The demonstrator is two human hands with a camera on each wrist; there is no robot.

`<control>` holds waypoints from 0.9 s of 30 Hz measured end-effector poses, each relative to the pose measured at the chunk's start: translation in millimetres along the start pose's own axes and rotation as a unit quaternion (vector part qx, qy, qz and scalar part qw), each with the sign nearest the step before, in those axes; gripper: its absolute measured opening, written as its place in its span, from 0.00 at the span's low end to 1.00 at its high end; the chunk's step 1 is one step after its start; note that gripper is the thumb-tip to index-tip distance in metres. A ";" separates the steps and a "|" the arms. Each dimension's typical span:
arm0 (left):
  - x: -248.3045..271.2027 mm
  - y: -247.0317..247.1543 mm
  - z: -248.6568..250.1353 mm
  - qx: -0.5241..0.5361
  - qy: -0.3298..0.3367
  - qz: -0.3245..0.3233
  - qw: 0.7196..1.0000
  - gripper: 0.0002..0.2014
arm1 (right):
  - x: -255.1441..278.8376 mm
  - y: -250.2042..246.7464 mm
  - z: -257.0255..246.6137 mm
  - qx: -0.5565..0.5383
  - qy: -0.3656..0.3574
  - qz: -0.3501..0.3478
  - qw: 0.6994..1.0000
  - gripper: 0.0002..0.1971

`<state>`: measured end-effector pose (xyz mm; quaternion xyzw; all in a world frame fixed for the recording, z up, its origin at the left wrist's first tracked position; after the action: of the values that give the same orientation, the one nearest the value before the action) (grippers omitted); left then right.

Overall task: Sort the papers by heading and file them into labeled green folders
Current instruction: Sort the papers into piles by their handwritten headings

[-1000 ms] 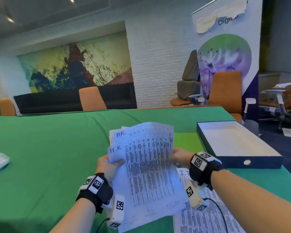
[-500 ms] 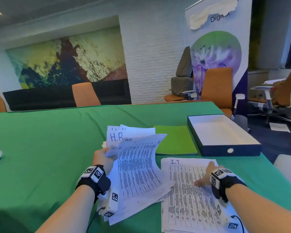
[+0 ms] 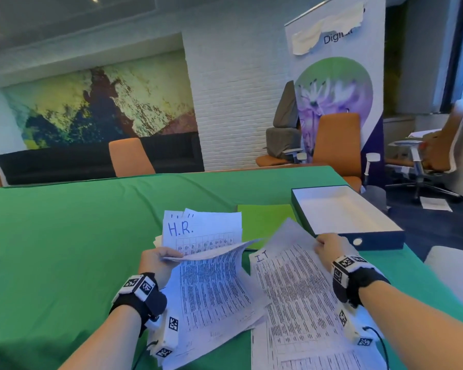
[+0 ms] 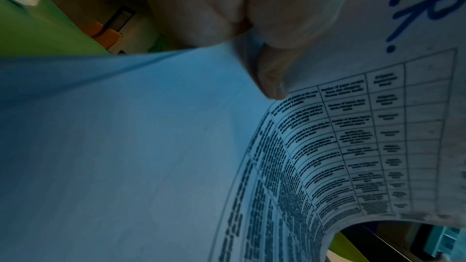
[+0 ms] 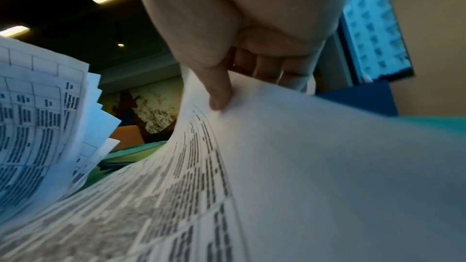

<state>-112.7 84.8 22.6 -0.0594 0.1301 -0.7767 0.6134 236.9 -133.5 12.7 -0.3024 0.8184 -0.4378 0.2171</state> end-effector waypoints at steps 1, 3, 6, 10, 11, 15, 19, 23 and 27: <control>-0.6 0.7 -1.0 -0.002 -0.005 -0.001 1.000 0.21 | -3.9 -5.2 -9.6 -0.021 -0.021 0.018 0.999 0.09; -3.3 -0.1 -3.9 0.018 -0.012 0.001 1.000 0.24 | -12.7 -19.6 -33.4 -0.085 -0.064 0.065 0.992 0.08; -9.0 -1.3 -10.9 0.036 -0.033 0.005 0.999 0.25 | -28.5 -38.8 -67.7 -0.146 -0.107 0.117 0.977 0.09; -17.2 -0.9 -19.3 0.097 -0.076 -0.003 0.992 0.24 | -44.4 -47.9 -97.6 -0.139 -0.131 0.132 0.973 0.12; -18.5 -1.0 -19.9 0.126 -0.092 -0.004 0.988 0.21 | -47.1 -48.3 -99.5 -0.139 -0.125 0.134 0.973 0.13; -26.0 -1.3 -19.0 0.197 -0.103 -0.033 0.974 0.18 | -60.7 -47.9 -94.3 -0.158 -0.105 0.155 0.969 0.09; -37.9 -4.7 -24.1 0.232 -0.111 -0.038 0.966 0.15 | -74.1 -49.3 -87.1 -0.218 -0.087 0.180 0.955 0.05; -35.1 -3.7 -13.6 0.251 -0.100 -0.063 0.961 0.10 | -80.3 -62.0 -90.4 -0.268 -0.096 0.221 0.933 0.06; -33.3 -3.5 -8.1 0.245 -0.095 -0.070 0.962 0.13 | -88.2 -72.7 -98.3 -0.284 -0.119 0.233 0.923 0.08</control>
<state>-110.0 118.8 18.1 0.0108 -0.1277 -0.8166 0.5629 261.8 -47.1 133.7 -0.2022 0.9239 -0.0853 0.3133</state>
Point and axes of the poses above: each hand's wrist, its own x-axis away from the middle knuckle, its own y-axis out of the palm, z = x × y, the point moved 6 cm from there along -x, towards the middle knuckle, and after that the axes turned 4 degrees about -y, right-handed, at the moved point
